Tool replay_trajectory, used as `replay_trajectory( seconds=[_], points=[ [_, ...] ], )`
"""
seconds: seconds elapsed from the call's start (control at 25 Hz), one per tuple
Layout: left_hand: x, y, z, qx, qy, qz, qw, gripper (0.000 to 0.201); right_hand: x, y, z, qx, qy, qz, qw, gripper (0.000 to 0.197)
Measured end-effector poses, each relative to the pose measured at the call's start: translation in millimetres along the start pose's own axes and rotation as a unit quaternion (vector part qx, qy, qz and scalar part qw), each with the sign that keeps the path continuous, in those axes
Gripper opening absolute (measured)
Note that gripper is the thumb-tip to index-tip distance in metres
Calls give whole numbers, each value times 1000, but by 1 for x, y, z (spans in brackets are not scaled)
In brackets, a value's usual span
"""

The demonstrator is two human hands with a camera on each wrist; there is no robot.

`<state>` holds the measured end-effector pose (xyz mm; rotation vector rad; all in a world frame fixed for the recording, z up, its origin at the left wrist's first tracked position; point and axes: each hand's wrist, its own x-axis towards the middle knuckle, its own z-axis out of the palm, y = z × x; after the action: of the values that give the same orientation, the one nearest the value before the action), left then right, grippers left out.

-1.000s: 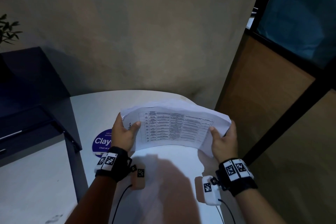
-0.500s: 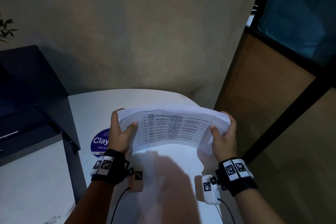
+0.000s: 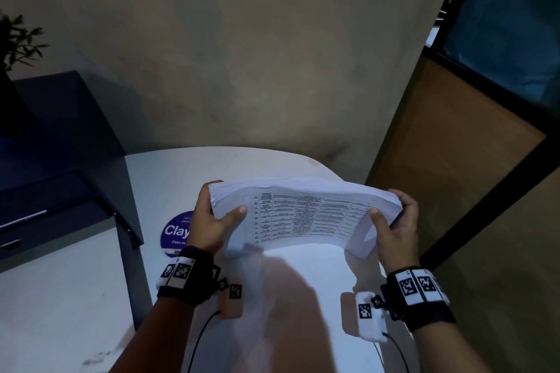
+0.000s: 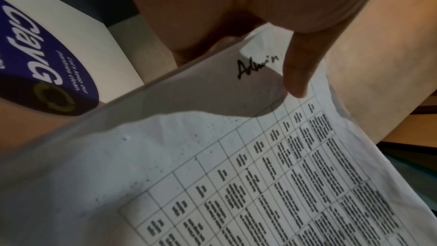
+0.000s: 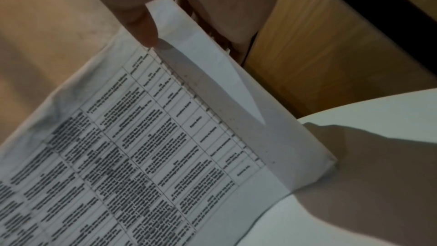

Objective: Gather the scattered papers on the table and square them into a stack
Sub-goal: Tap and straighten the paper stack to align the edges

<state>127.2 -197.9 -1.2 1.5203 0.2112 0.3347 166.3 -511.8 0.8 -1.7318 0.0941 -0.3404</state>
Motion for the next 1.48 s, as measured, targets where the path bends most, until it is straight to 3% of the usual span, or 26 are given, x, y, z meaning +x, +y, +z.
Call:
replay_trajectory(
  seconds=[0.16,0.28,0.52,0.6,0.68,0.76,0.88,0.96,1.04,1.08,1.16,1.2,1.32,1.44,1.48],
  points=[
    [4,8,5,-51,-1,-10,999,54,-2,-7,6,10,4,-2,1000,56],
    [5,5,4,-86,-5,-31,996,44,-10,-8,10,29,25,-20,999,70],
    [5,2,6,-143,-9,-38,989,39,-16,-19,16,32,41,10,999,71],
    [3,2,7,-136,-7,-39,990,35,-20,-31,12,12,98,-39,994,77],
    [1,3,6,-118,-4,-35,992,31,-29,-61,18,-41,116,-199,972,76],
    [0,3,7,-102,2,-33,994,31,-48,-99,51,-112,17,-352,929,68],
    [-1,8,10,-65,-8,-47,997,40,-79,-121,127,-269,-190,-428,842,70],
    [-2,14,16,-78,-4,-53,996,36,-81,-107,161,-392,-300,-386,779,78],
    [-2,18,18,40,17,-3,999,22,-75,-99,173,-441,-343,-347,753,82],
    [-5,24,19,75,12,14,997,27,-72,-101,173,-432,-343,-341,761,81],
    [-3,20,16,-26,-10,-26,999,31,-70,-106,164,-406,-320,-323,793,80],
    [-3,18,14,-39,13,-30,999,31,-67,-107,158,-411,-309,-307,801,79],
    [0,7,9,-62,10,-14,998,29,-55,-100,138,-472,-313,-302,767,79],
    [0,3,9,-123,25,-19,992,31,-41,-95,109,-476,-264,-266,796,81],
    [-1,4,8,-126,24,-21,992,30,-35,-91,97,-508,-270,-247,780,82]
  ],
)
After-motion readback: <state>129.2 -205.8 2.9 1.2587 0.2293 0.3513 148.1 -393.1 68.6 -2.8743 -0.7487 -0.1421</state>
